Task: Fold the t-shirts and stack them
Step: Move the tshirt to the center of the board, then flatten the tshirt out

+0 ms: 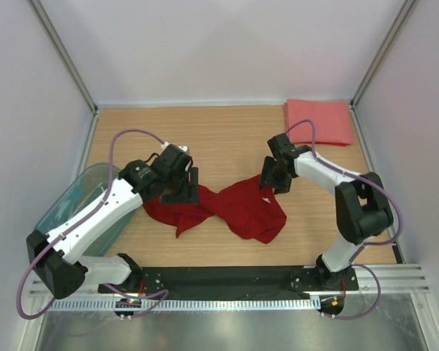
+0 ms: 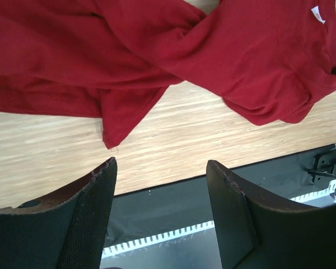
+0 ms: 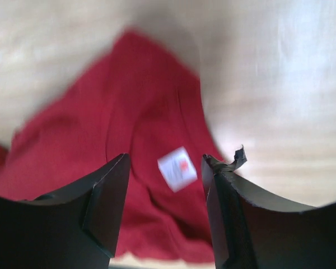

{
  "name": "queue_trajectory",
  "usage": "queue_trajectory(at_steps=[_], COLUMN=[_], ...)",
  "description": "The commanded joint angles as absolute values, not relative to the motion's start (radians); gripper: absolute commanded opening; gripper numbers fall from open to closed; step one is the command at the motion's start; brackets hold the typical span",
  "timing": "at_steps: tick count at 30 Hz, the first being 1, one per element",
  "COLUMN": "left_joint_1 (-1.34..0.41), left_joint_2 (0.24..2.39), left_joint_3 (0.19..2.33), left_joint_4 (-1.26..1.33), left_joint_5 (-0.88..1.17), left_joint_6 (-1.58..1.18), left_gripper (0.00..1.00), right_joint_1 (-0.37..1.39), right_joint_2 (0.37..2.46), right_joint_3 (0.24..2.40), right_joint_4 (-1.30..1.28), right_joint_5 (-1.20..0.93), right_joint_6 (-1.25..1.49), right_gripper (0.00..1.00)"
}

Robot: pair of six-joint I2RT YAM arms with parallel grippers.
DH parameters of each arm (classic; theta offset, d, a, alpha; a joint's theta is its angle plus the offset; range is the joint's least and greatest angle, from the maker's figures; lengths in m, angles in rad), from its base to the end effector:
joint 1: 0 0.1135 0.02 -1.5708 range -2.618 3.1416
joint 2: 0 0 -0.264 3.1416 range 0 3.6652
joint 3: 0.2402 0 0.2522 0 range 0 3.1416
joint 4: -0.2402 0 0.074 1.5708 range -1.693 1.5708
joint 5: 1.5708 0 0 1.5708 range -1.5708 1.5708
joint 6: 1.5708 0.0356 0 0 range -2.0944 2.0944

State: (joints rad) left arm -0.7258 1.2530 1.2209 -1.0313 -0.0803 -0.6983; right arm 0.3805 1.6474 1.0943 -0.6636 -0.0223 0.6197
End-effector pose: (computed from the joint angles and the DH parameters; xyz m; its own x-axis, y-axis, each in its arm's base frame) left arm 0.1795 -0.1555 0.3207 -0.9073 -0.0516 -0.4172 0.0641 0.9638 -0.2587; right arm 0.2951 0.1189 0.1963 -0.9287 0.2539 -0.2701 0.1977 0.9556 0.2184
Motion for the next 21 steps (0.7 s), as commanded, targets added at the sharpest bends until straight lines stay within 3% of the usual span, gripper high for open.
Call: queue_trajectory(at_steps=[1, 7, 13, 16, 17, 18, 21], left_joint_1=[-0.723, -0.721, -0.713, -0.710, -0.710, -0.710, -0.707], left_joint_2=[1.241, 1.272, 1.325, 1.360, 1.368, 1.376, 1.410], left_joint_3=[1.273, 1.287, 1.347, 1.379, 1.387, 1.405, 1.440], left_joint_4=[-1.028, -1.037, -1.054, -1.051, -1.049, -1.051, -1.069], left_joint_5=[-0.114, -0.146, -0.181, -0.181, -0.184, -0.190, -0.204], left_joint_6=[-0.629, -0.572, -0.502, -0.477, -0.469, -0.463, -0.448], left_gripper=[0.66, 0.69, 0.69, 0.69, 0.69, 0.69, 0.68], right_joint_1=[0.387, 0.385, 0.385, 0.383, 0.382, 0.382, 0.380], right_joint_2=[1.716, 1.900, 1.990, 1.988, 1.985, 1.980, 1.915], right_joint_3=[1.213, 1.351, 1.430, 1.450, 1.457, 1.480, 1.525], right_joint_4=[-0.539, -0.519, -0.558, -0.560, -0.564, -0.572, -0.630], right_joint_5=[0.094, 0.118, 0.161, 0.172, 0.172, 0.178, 0.248], right_joint_6=[0.626, 0.612, 0.621, 0.604, 0.600, 0.588, 0.577], right_gripper=[0.61, 0.61, 0.50, 0.31, 0.13, 0.02, 0.01])
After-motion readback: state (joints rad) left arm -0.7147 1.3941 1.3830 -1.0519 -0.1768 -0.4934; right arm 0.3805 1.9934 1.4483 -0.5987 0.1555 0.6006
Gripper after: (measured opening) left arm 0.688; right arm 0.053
